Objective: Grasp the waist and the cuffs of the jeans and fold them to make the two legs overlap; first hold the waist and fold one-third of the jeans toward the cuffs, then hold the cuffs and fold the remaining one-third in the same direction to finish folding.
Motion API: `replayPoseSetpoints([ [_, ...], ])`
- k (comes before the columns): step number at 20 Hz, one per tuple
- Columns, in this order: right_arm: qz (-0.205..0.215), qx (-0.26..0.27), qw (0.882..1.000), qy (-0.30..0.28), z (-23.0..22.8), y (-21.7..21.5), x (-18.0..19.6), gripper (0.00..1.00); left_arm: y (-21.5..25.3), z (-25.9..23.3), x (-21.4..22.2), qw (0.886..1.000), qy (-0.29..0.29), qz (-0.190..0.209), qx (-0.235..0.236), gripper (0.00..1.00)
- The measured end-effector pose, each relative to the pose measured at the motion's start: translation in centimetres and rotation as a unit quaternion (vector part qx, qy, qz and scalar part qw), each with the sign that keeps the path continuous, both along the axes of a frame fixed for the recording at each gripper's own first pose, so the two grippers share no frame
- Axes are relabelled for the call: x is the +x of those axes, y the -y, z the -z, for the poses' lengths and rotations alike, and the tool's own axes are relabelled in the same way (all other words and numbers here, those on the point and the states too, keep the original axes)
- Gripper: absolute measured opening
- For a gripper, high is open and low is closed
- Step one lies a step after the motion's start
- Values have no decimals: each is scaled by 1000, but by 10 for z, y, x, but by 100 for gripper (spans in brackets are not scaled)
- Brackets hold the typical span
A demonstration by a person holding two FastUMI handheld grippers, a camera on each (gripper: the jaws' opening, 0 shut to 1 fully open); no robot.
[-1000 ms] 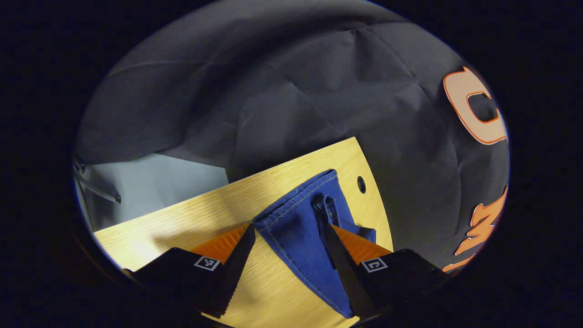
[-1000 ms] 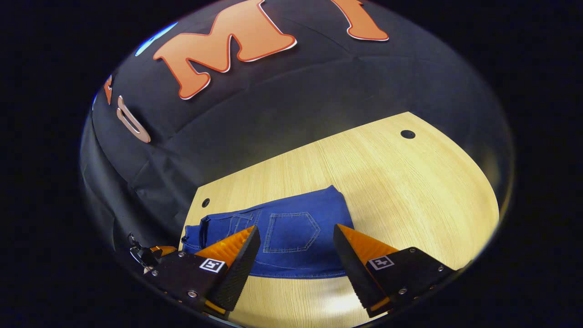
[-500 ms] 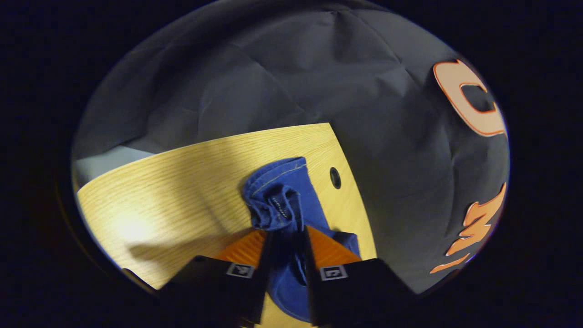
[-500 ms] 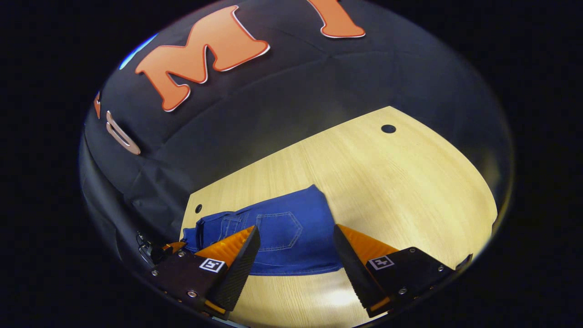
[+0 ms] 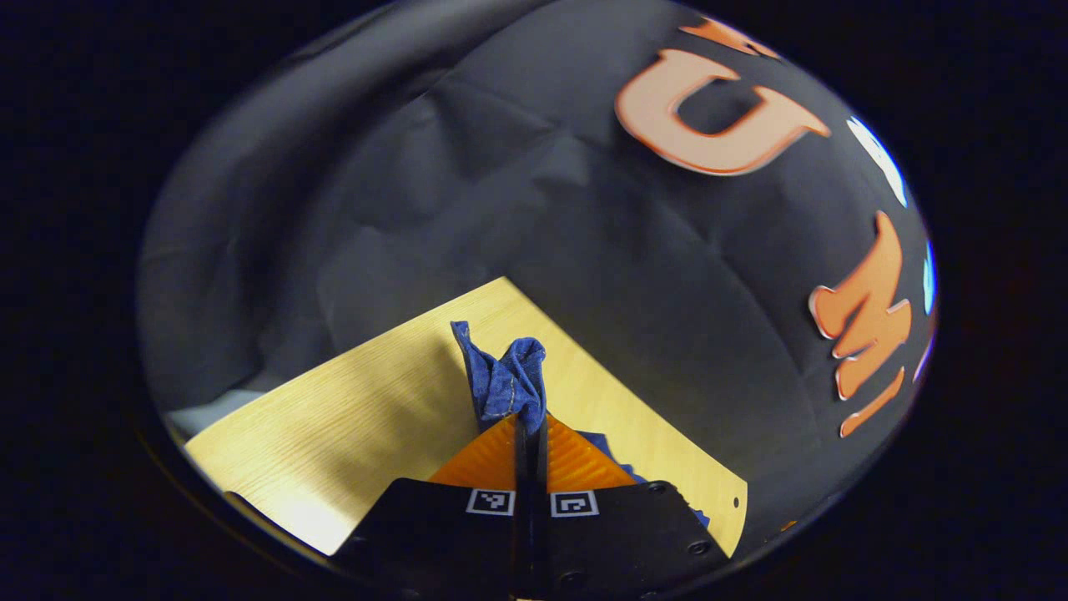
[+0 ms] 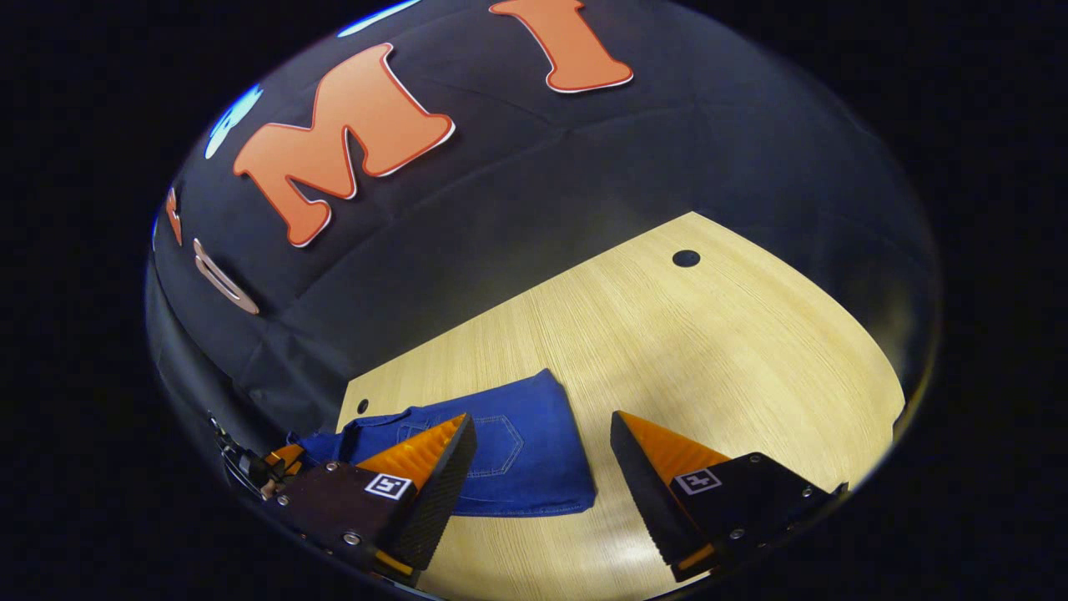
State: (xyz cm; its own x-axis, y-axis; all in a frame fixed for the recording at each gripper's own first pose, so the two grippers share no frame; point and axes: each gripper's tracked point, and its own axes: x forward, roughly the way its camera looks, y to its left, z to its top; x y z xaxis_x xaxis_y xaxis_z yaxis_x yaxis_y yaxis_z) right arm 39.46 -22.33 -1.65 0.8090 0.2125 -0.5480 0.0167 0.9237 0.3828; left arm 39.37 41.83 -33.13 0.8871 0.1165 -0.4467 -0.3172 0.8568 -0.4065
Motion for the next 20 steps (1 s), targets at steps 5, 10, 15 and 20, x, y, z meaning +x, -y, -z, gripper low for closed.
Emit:
replayPoseSetpoints([
  [5, -11, 34, 999, 27, -30, 59, -8, 98, 171, -72, 18, 988, 32, 107, 105, 1],
  [10, -15, 57, 998, 30, -33, 129, -41, 98, 343, -25, 10, 969, -3, 193, 157, 1],
  [15, 2, 50, 998, 24, -23, 179, -56, 98, 450, 90, 1, 919, -85, 261, 282, 1],
  [20, 2, 42, 999, 18, -14, 196, -61, 98, 475, 188, -23, 857, -173, 277, 399, 1],
])
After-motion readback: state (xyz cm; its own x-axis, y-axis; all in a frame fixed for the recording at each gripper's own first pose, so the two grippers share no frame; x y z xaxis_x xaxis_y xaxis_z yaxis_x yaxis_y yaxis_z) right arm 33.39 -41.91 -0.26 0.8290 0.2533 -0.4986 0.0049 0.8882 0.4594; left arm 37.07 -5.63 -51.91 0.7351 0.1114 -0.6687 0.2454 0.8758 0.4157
